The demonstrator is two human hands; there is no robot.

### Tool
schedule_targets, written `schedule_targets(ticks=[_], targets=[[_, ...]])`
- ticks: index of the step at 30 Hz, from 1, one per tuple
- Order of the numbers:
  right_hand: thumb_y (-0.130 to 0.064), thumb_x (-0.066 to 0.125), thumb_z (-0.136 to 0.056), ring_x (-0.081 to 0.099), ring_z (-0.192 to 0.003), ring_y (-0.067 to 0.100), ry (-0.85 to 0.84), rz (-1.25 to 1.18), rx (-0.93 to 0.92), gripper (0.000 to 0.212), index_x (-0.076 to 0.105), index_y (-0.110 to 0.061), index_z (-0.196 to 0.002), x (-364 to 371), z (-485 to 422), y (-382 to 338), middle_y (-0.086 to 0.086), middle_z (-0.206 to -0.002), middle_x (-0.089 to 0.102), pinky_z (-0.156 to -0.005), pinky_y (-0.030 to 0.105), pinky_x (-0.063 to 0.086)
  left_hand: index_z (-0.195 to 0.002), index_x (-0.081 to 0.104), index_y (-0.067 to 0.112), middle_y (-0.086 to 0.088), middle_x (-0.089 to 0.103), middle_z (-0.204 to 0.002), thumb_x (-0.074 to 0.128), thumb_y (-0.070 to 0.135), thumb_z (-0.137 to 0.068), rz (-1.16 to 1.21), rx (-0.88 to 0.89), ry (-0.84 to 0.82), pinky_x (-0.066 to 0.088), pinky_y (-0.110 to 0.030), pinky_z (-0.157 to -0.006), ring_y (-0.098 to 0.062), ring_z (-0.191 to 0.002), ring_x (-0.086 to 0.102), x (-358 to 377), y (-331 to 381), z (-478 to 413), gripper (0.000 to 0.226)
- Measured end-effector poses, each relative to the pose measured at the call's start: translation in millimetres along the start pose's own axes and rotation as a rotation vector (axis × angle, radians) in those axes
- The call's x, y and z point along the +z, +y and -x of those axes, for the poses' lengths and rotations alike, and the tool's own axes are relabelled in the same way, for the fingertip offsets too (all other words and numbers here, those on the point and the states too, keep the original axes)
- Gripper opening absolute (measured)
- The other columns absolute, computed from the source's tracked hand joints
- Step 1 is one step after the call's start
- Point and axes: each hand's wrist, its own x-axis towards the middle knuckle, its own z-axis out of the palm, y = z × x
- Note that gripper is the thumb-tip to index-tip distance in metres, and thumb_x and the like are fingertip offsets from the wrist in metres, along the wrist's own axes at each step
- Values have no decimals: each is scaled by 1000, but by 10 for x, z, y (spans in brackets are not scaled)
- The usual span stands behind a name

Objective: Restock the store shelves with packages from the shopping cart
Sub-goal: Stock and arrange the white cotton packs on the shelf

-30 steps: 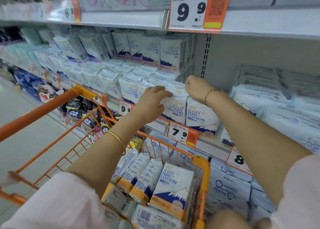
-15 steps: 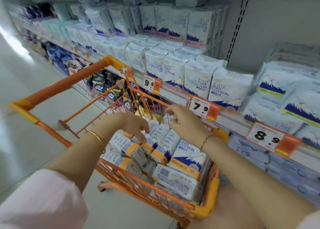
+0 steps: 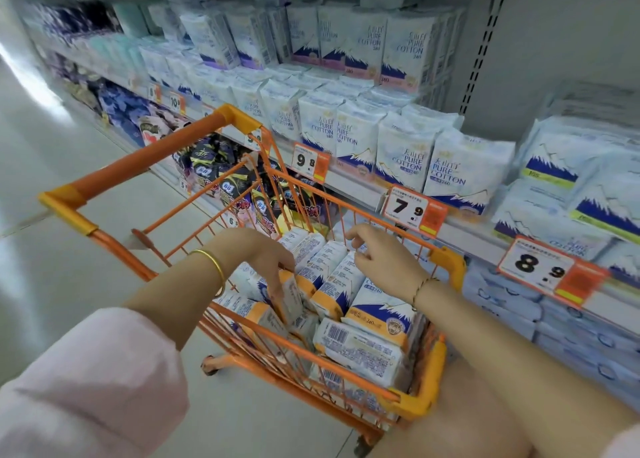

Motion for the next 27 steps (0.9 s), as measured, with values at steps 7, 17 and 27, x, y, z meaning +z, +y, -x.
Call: schedule_targets(ticks=[7, 17, 27], targets=[[-12, 44, -93, 56, -96, 19, -12, -93, 22, 36, 45, -17, -128, 33, 35, -12, 2, -116, 54, -87, 38, 48, -85, 47, 7, -2, 40, -81, 53, 44, -91, 224, 191, 303, 36, -33, -71, -18, -69, 36, 183, -162, -13, 38], [-34, 69, -82, 53, -100, 10, -73, -440, -29, 62, 38, -16, -133, -99, 44, -354, -7, -114, 51, -85, 28, 45, -100, 61, 12, -7, 59, -91, 46, 44, -90, 401, 360, 649, 44, -36, -73, -19, -76, 54, -455, 249, 679, 37], [-16, 69, -82, 63, -103, 24, 400, -811, 127, 27, 52, -25, -102, -823, 451, 107, 10, -109, 65, -94, 48, 49, -132, 40, 26, 7, 56, -126, 78, 43, -68, 872, 455, 586, 52, -32, -92, -12, -110, 61, -873, 467, 772, 76]])
